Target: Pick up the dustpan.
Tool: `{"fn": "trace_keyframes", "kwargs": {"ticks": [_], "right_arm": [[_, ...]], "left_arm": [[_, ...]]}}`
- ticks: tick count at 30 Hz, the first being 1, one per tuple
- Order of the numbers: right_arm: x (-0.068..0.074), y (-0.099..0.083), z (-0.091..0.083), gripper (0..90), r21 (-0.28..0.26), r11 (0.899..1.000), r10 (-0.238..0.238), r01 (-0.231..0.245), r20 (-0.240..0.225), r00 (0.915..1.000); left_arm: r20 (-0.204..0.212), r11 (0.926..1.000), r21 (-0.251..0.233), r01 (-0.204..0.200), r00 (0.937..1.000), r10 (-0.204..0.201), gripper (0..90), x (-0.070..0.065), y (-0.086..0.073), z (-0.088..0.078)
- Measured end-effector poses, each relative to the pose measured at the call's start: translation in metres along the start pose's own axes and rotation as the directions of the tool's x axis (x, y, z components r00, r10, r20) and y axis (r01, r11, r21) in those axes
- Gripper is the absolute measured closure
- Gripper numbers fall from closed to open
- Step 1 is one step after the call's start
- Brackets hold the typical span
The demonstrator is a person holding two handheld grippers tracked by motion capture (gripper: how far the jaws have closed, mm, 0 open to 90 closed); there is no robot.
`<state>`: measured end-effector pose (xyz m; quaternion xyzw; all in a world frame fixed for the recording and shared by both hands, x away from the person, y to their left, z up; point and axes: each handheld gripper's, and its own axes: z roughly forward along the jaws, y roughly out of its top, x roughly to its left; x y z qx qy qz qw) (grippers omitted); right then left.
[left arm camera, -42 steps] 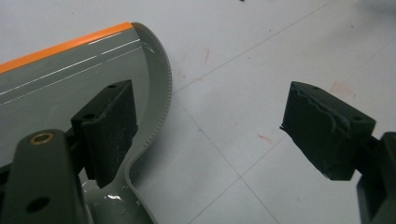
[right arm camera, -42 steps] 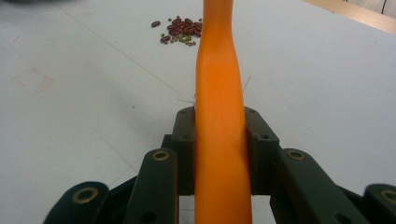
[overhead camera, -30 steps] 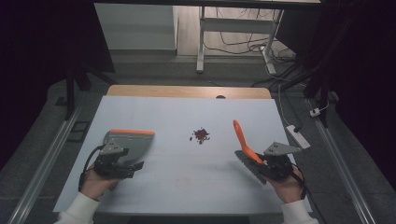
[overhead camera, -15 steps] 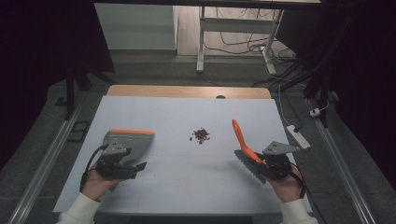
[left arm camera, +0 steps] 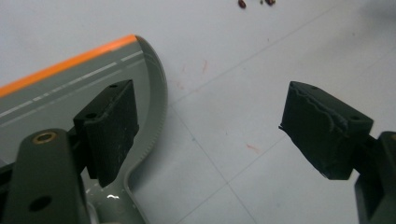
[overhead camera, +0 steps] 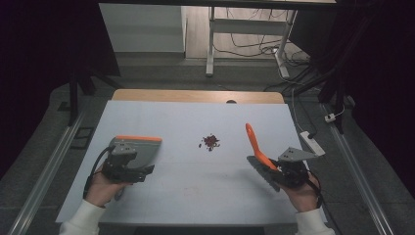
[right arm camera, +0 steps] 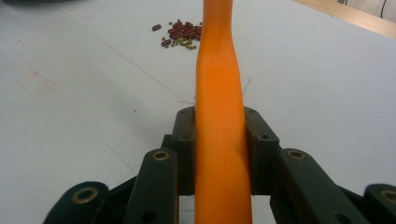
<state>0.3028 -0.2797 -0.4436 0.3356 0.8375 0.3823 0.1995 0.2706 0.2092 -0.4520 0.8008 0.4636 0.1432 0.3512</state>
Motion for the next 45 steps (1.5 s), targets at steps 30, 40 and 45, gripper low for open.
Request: {"fn": "trace_keyframes", "kwargs": {"ticks": [30,40,45], "right_arm": [[0.005,0.002,0.005,69.9,0.008,1.0,-0.014,0.014,-0.024,0.9996],[0.006,0.002,0.008,69.9,0.015,1.0,-0.023,0.023,-0.026,0.9994],[0.007,0.002,0.009,69.9,0.018,0.999,-0.029,0.03,-0.026,0.9992]], "left_arm": [[-0.167,0.9744,0.051,0.219,0.9638,-0.208,16.0,0.037,-0.014,-0.027],[-0.117,0.9537,0.136,0.268,0.9603,-0.253,12.9,0.043,-0.029,-0.018],[-0.113,0.945,0.181,0.273,0.9602,-0.255,12.0,0.044,-0.035,-0.008]]}}
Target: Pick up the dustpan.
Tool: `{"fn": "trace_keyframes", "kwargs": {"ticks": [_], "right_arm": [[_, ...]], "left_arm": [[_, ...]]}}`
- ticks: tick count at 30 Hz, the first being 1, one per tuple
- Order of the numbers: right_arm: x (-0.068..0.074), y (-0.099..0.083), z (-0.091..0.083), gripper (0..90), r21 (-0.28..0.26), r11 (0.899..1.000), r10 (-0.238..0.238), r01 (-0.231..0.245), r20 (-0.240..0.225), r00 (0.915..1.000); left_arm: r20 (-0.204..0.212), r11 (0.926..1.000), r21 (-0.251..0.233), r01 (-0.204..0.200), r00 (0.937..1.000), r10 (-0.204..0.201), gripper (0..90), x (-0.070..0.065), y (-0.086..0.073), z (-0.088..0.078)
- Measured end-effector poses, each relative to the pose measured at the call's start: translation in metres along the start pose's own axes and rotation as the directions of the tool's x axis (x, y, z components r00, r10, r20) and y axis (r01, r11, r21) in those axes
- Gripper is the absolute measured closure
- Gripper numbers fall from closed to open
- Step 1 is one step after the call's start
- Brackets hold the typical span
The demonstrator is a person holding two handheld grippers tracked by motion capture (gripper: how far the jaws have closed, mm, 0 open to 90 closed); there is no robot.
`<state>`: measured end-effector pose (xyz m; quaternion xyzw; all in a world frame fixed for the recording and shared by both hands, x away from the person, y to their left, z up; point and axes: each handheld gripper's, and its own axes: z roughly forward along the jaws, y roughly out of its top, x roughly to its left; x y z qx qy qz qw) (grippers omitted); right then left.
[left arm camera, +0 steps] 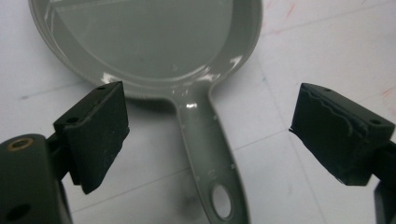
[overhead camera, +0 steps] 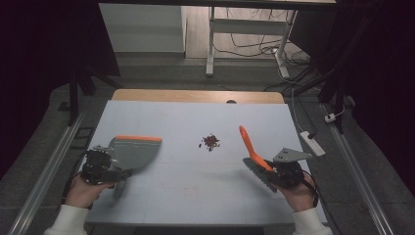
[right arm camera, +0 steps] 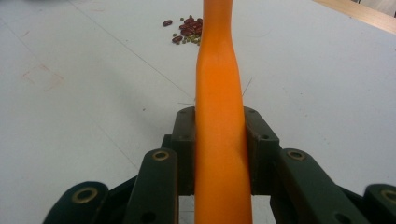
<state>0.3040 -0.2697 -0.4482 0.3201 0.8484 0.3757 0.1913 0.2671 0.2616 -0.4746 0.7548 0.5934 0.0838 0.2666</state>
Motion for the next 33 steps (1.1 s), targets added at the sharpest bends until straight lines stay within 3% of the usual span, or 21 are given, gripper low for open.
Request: {"fn": "trace_keyframes", "kwargs": {"ticks": [5,13,33], "right_arm": [[0.0,0.0,0.0,69.9,-0.007,1.0,-0.008,0.008,0.003,1.0],[0.001,0.0,0.0,69.9,-0.004,1.0,-0.009,0.009,0.006,0.9999],[0.0,-0.002,0.003,69.9,0.007,1.0,-0.01,0.01,0.008,0.9999]], "left_arm": [[0.004,0.9985,0.054,0.011,0.9999,-0.011,12.8,0.002,-0.002,0.008],[0.018,0.9963,0.084,0.021,0.9996,-0.022,14.5,0.006,-0.004,0.021],[0.029,0.9939,0.1,0.046,0.9984,-0.049,21.2,0.009,-0.005,0.047]]}}
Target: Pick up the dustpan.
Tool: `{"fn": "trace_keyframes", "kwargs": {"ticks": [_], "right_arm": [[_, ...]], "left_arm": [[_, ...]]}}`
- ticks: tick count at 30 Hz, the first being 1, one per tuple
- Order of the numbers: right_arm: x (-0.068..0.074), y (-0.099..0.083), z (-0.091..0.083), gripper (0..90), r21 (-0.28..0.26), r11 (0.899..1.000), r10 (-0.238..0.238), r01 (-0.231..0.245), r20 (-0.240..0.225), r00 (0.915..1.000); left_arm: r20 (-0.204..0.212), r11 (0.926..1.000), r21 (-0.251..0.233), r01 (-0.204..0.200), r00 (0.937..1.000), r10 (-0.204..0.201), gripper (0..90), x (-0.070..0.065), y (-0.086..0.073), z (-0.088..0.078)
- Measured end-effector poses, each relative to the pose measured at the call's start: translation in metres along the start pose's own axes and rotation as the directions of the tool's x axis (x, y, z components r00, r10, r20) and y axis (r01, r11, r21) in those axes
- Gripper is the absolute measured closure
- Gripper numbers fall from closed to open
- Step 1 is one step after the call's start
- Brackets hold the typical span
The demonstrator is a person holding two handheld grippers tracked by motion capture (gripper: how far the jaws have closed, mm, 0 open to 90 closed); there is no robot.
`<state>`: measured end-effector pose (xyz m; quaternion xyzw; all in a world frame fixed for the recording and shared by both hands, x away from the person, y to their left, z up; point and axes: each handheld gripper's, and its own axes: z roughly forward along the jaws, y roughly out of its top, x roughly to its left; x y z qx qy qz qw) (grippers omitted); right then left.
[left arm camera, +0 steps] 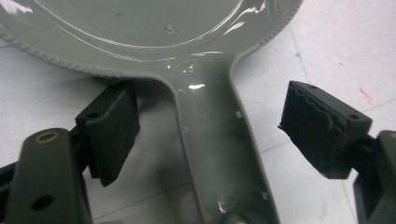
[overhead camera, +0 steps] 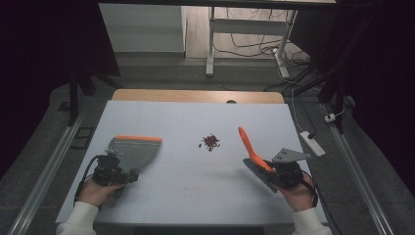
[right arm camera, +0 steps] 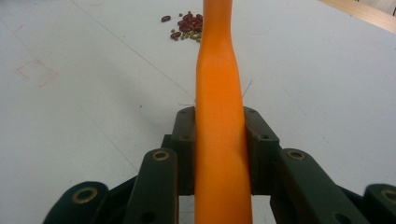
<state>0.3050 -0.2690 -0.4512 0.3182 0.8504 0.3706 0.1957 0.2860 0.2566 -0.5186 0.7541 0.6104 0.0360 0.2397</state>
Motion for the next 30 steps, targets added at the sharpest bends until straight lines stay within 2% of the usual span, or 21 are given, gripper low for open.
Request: {"fn": "trace_keyframes", "kwargs": {"ticks": [5,10,15,18,24,27,30], "right_arm": [[-0.001,0.0,-0.001,69.9,-0.001,1.0,0.005,-0.005,0.009,0.9999],[-0.001,0.0,-0.001,69.9,-0.002,1.0,0.006,-0.006,0.011,0.9999],[-0.002,0.0,-0.001,69.9,0.003,1.0,0.007,-0.007,0.01,0.9999],[-0.002,-0.001,-0.001,69.9,0.003,1.0,0.01,-0.01,0.012,0.9999],[-0.002,0.0,-0.001,69.9,0.002,1.0,0.009,-0.009,0.011,0.9999],[-0.002,-0.001,-0.001,69.9,0.002,1.0,0.009,-0.009,0.01,0.9999],[-0.002,-0.001,-0.001,69.9,0.004,1.0,0.007,-0.008,0.011,0.9999]], "left_arm": [[-0.006,0.9997,-0.024,0.009,0.9999,-0.01,27.0,0.001,0.0,0.001],[0.013,0.9996,-0.022,0.016,0.9998,-0.016,31.1,0.004,0.0,0.003],[0.009,0.9992,-0.032,0.026,0.9996,-0.026,36.2,0.007,0.0,0.004],[0.006,0.9988,-0.037,0.03,0.9995,-0.03,43.0,0.008,0.0,0.003],[0.019,0.9985,-0.048,0.025,0.9995,-0.025,49.2,0.008,0.0,0.002],[0.018,0.9984,-0.053,0.021,0.9996,-0.02,55.1,0.01,-0.001,0.001],[0.013,0.9974,-0.064,0.033,0.9994,-0.032,59.5,0.013,-0.002,0.0]]}}
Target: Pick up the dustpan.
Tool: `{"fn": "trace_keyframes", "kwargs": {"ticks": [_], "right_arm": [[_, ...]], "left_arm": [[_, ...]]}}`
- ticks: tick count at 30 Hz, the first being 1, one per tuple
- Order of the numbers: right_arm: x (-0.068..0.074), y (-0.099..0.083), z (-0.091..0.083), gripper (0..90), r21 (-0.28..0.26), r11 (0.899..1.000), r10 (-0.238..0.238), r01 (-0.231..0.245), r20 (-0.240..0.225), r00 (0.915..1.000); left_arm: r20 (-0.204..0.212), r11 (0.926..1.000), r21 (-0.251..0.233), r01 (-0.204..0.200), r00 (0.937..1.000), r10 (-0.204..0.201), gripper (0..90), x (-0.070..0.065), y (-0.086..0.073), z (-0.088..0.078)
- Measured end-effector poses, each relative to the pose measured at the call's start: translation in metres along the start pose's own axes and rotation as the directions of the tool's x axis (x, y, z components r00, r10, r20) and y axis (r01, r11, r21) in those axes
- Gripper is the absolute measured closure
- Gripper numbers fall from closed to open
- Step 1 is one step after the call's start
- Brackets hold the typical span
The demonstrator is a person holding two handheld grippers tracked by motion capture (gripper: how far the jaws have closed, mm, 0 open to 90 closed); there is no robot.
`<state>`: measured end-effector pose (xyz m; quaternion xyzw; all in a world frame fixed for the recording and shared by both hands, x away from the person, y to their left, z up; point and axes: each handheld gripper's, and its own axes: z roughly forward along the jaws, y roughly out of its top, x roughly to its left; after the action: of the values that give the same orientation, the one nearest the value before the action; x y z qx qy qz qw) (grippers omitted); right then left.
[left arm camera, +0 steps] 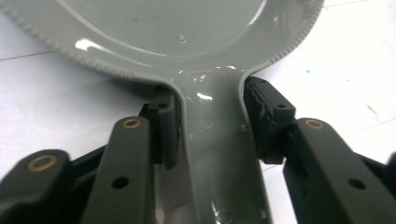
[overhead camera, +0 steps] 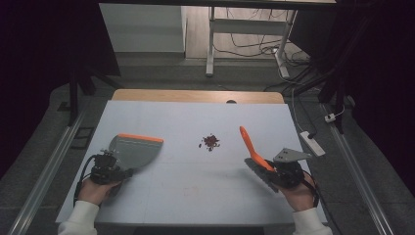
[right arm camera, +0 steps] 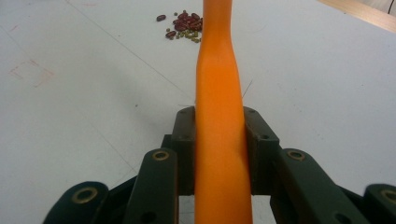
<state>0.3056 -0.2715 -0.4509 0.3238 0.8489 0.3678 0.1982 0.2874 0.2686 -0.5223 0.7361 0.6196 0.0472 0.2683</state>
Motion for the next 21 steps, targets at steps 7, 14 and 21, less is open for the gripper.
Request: {"fn": "trace_keyframes", "kwargs": {"ticks": [7,14,21], "right_arm": [[0.001,0.0,0.001,69.9,0.004,1.0,-0.004,0.004,0.002,1.0],[0.001,0.0,0.001,69.9,0.006,1.0,-0.008,0.008,0.001,1.0],[0.001,0.0,0.002,69.9,0.007,1.0,-0.007,0.007,0.003,1.0]], "left_arm": [[-0.004,0.9996,-0.027,-0.002,1.0,0.002,61.5,0.003,-0.001,-0.002],[0.016,0.9982,-0.061,-0.003,0.9999,0.004,61.7,0.011,-0.002,-0.003],[0.033,0.9963,-0.081,-0.03,0.9989,0.033,61.7,0.014,-0.003,-0.004]]}}
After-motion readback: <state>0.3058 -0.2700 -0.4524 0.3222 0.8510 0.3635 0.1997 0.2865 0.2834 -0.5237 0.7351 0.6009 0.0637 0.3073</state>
